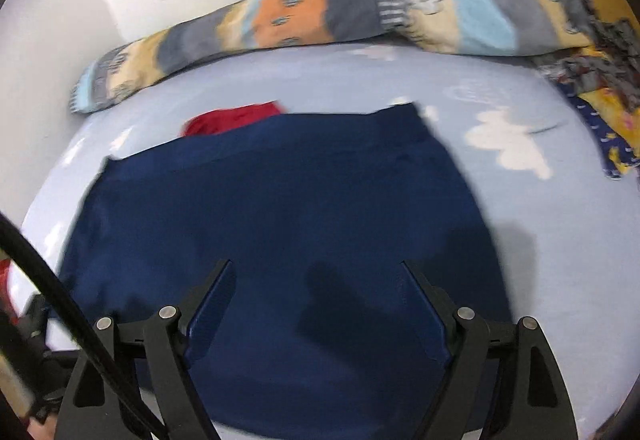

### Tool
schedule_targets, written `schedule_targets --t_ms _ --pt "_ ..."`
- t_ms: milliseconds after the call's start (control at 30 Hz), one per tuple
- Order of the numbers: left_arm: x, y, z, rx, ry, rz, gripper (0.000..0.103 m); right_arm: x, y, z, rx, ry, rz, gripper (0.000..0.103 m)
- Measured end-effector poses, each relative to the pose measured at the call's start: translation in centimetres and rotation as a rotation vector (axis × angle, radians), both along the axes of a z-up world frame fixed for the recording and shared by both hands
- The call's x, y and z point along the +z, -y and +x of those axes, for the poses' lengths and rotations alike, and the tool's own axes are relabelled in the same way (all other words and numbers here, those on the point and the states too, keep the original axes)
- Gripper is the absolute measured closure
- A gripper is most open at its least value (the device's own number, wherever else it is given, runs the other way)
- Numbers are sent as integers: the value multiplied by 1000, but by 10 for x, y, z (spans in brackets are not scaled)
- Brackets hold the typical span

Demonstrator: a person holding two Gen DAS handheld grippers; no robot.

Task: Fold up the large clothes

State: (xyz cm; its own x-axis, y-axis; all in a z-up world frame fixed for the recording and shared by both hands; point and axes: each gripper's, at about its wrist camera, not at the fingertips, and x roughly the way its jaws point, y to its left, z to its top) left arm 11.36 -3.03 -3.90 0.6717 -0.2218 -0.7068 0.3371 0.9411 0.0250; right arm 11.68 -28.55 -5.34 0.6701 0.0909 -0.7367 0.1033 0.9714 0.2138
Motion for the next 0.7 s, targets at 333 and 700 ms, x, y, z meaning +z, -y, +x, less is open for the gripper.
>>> schedule_targets --t_ms 333,700 --pt "4 2 -2 -26 -21 -24 2 -44 30 -30 -109 -124 220 17" --pt "-9 12 -16 -134 -32 -76 2 -29 49 -113 -220 37 286 16"
